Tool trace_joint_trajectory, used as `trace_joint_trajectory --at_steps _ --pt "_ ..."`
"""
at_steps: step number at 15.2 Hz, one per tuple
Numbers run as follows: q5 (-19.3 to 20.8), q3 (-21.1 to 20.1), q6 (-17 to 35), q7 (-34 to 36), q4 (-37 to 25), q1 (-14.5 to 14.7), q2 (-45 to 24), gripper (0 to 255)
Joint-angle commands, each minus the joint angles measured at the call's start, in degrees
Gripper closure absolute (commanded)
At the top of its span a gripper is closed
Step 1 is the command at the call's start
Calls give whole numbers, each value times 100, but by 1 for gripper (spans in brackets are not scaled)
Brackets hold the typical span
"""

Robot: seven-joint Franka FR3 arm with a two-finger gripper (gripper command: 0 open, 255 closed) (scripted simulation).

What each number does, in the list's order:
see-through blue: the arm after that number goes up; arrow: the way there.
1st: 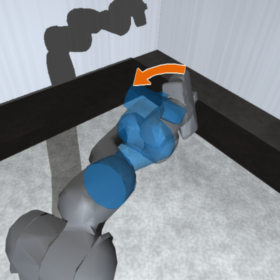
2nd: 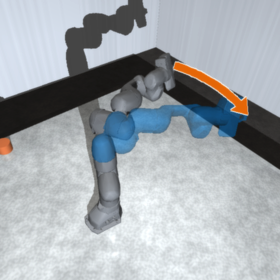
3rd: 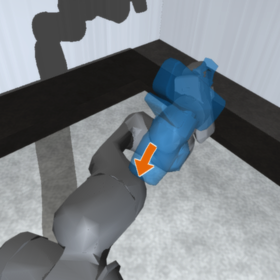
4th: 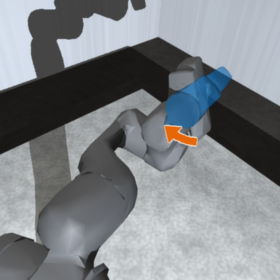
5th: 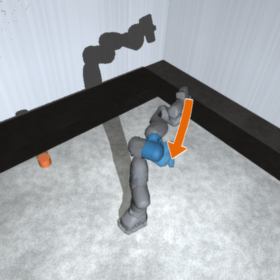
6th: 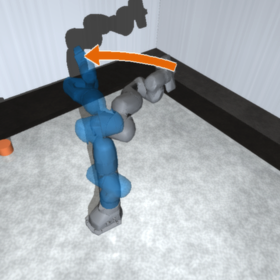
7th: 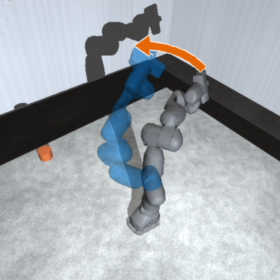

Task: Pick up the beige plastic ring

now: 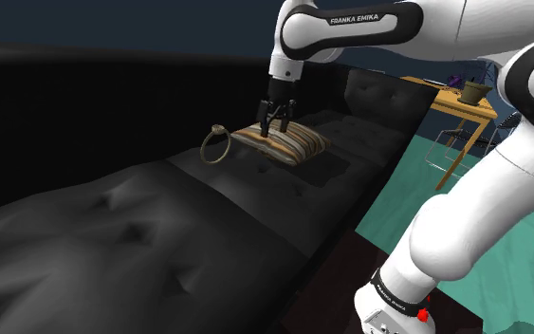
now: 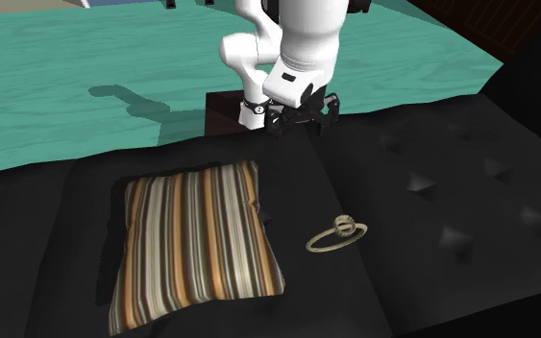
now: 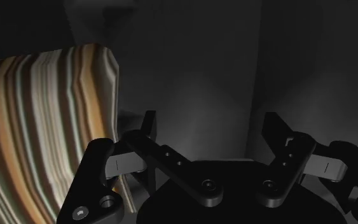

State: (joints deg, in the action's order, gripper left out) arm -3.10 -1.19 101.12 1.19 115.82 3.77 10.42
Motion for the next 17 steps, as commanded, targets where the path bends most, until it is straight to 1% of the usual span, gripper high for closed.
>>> trace_joint_trajectory --at_steps 1,7,13,17 --pt "45 -76 80 101 -422 48 -433 0" --pt "258 -184 136 279 -1810 153 -1700 0" --pt "511 -233 -122 427 -3617 312 -3086 0" --pt "512 -229 188 432 -3303 310 -3083 0"
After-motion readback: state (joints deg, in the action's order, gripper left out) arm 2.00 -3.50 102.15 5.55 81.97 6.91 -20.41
